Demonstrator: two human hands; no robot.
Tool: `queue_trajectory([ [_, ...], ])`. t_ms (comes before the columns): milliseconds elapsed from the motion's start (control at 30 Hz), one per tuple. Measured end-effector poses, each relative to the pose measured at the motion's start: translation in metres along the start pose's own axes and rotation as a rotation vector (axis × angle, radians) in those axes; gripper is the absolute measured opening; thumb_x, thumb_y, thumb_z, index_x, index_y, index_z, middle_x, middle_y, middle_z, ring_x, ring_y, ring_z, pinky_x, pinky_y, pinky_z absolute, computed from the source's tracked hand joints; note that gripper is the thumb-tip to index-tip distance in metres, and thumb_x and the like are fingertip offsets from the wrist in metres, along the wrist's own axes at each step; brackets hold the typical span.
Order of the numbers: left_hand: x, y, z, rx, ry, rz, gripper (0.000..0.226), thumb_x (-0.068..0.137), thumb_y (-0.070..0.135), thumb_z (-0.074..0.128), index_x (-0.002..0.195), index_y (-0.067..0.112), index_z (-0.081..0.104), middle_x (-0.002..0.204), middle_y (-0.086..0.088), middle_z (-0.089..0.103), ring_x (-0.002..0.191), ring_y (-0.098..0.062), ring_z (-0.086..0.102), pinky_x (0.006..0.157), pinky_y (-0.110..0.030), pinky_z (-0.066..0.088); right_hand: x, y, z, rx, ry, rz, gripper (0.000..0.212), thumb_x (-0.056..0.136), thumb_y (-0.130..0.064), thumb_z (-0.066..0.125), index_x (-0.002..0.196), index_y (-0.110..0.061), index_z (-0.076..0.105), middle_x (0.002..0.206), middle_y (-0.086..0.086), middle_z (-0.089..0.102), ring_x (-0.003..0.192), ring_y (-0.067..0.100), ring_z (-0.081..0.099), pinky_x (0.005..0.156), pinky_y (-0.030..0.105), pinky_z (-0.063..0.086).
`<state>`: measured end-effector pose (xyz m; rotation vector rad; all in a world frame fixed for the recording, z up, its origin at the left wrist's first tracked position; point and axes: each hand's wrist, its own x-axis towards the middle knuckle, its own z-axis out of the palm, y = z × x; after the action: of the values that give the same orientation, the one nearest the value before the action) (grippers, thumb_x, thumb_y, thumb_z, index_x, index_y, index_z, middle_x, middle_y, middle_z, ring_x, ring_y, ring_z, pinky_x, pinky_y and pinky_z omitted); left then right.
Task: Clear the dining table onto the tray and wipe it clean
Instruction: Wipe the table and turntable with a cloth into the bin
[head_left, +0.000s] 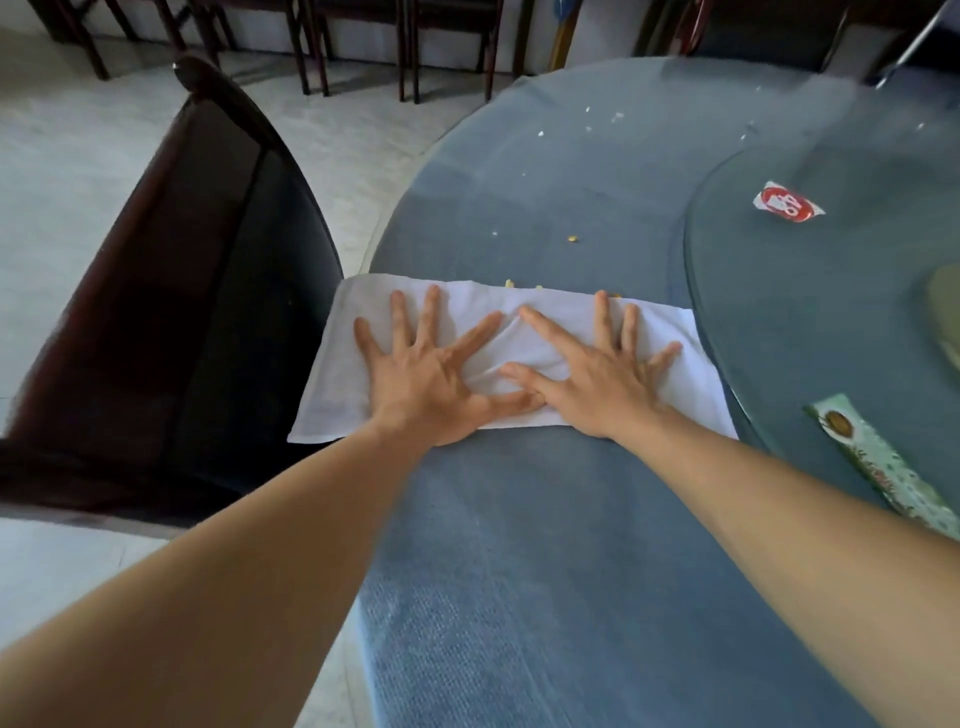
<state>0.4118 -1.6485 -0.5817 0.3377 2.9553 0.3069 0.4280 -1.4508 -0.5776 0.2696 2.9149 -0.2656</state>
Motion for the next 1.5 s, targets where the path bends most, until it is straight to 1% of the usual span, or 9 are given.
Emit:
queue_trajectory([
  [267, 0.083, -0.019, -0.016, -0.025, -0.043, 0.103, 0.107, 0.049, 0.111, 0.020, 0.144, 0.071, -0.007, 0.169, 0.003, -0.019, 0.153, -0.031, -0.023, 0.115, -0.070, -0.010, 0.063, -0.019, -0.012, 0.029, 0.017, 0.104, 0.080, 0.063, -0.108, 0.015, 0.136, -0.084, -0.009, 0.170, 0.004, -0.023, 0.154, 0.039, -0.026, 0.107, 0.084, -0.010],
  [467, 0.170, -0.033, -0.036, 0.045, -0.089, 0.182, 0.108, 0.048, 0.111, 0.016, 0.145, 0.070, -0.008, 0.168, 0.005, -0.020, 0.153, -0.028, -0.023, 0.117, -0.066, -0.008, 0.130, -0.035, -0.022, 0.052, 0.049, 0.194, 0.085, 0.058, -0.109, 0.008, 0.137, -0.082, -0.008, 0.170, -0.001, -0.022, 0.153, 0.039, -0.027, 0.105, 0.084, -0.013],
  [700, 0.248, -0.038, -0.049, 0.092, -0.130, 0.263, 0.110, 0.046, 0.112, 0.014, 0.145, 0.069, -0.010, 0.167, 0.005, -0.023, 0.152, -0.026, -0.025, 0.116, -0.066, -0.004, 0.192, -0.043, -0.034, 0.073, 0.057, 0.302, 0.085, 0.057, -0.110, 0.008, 0.135, -0.083, -0.010, 0.169, 0.002, -0.024, 0.153, 0.040, -0.026, 0.104, 0.085, -0.010],
  [767, 0.267, -0.038, -0.053, 0.107, -0.129, 0.286, 0.110, 0.044, 0.112, 0.011, 0.144, 0.070, -0.010, 0.168, 0.005, -0.022, 0.152, -0.027, -0.025, 0.116, -0.065, -0.002, 0.207, -0.044, -0.039, 0.066, 0.063, 0.320, 0.086, 0.056, -0.110, 0.007, 0.135, -0.083, -0.009, 0.170, 0.002, -0.023, 0.154, 0.040, -0.024, 0.105, 0.085, -0.009],
  [900, 0.311, -0.039, -0.062, 0.108, -0.124, 0.340, 0.108, 0.047, 0.111, 0.014, 0.145, 0.070, -0.008, 0.168, 0.006, -0.020, 0.152, -0.027, -0.024, 0.118, -0.061, -0.003, 0.242, -0.048, -0.048, 0.080, 0.082, 0.369, 0.084, 0.056, -0.110, 0.009, 0.134, -0.085, -0.008, 0.170, 0.002, -0.021, 0.154, 0.041, -0.022, 0.105, 0.085, -0.009],
  [1067, 0.373, -0.037, -0.068, 0.088, -0.142, 0.418, 0.108, 0.048, 0.110, 0.019, 0.145, 0.070, -0.003, 0.168, 0.008, -0.017, 0.152, -0.025, -0.023, 0.120, -0.057, -0.003, 0.288, -0.050, -0.058, 0.074, 0.119, 0.441, 0.088, 0.047, -0.111, -0.002, 0.131, -0.086, -0.013, 0.171, 0.006, -0.017, 0.155, 0.042, -0.017, 0.105, 0.086, -0.006],
  [1233, 0.437, -0.028, -0.075, 0.107, -0.187, 0.523, 0.108, 0.047, 0.110, 0.020, 0.144, 0.071, -0.005, 0.168, 0.007, -0.021, 0.152, -0.027, -0.027, 0.120, -0.060, -0.004, 0.327, -0.051, -0.067, 0.112, 0.088, 0.595, 0.078, 0.062, -0.108, 0.012, 0.133, -0.084, -0.010, 0.170, 0.004, -0.023, 0.154, 0.039, -0.026, 0.105, 0.084, -0.011],
  [1400, 0.472, -0.020, -0.077, 0.161, -0.204, 0.613, 0.107, 0.048, 0.109, 0.014, 0.144, 0.070, -0.010, 0.167, 0.007, -0.024, 0.151, -0.027, -0.028, 0.118, -0.062, -0.003, 0.350, -0.050, -0.073, 0.122, 0.085, 0.691, 0.086, 0.053, -0.110, 0.004, 0.134, -0.084, -0.010, 0.170, 0.002, -0.024, 0.154, 0.036, -0.027, 0.107, 0.082, -0.010],
  [1500, 0.498, -0.013, -0.081, 0.153, -0.225, 0.657, 0.107, 0.047, 0.109, 0.016, 0.144, 0.070, -0.010, 0.166, 0.008, -0.025, 0.151, -0.026, -0.030, 0.118, -0.062, -0.008, 0.368, -0.047, -0.077, 0.167, 0.105, 0.728, 0.081, 0.058, -0.109, 0.010, 0.134, -0.085, -0.008, 0.169, 0.001, -0.025, 0.153, 0.035, -0.028, 0.108, 0.082, -0.010],
])
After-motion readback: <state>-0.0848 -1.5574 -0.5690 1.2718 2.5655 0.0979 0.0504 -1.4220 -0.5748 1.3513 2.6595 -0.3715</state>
